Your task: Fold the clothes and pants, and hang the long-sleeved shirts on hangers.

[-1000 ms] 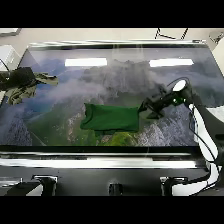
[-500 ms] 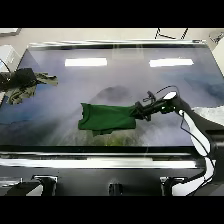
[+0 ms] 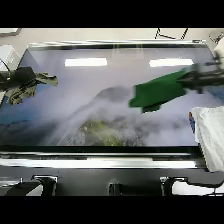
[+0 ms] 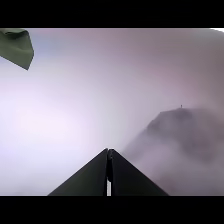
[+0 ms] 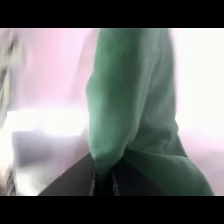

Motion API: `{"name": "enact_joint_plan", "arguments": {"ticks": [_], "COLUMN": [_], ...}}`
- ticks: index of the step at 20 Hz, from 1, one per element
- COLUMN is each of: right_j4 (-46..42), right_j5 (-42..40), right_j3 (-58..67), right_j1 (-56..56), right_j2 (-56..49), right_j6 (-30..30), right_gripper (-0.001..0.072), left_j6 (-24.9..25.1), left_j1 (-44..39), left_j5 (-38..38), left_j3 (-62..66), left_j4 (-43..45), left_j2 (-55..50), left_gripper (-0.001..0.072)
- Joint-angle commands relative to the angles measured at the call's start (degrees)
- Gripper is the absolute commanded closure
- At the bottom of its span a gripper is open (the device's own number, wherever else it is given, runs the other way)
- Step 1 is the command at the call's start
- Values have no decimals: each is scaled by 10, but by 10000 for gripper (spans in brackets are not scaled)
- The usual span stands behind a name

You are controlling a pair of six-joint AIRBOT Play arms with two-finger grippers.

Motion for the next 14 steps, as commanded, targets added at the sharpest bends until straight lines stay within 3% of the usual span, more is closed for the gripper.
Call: {"name": "enact_joint_plan", "arguments": {"ticks": [1, 7, 10, 14], "right_j4": [-39, -36, -43, -135], "right_j5": [25, 28, 24, 83], "right_j3": [63, 87, 87, 87], "right_j1": [-125, -298, -359, -396], "right_j2": [47, 86, 106, 108], "right_j6": [63, 134, 141, 166], "right_gripper": [670, 670, 671, 670], "left_j6": [0, 2, 2, 2], "left_j1": [0, 0, 0, 0], "left_j5": [3, 4, 4, 4], "left_j3": [0, 0, 0, 0], "left_j4": [0, 0, 0, 0], "left_j2": [0, 0, 0, 0], "left_gripper": [688, 688, 688, 688]}}
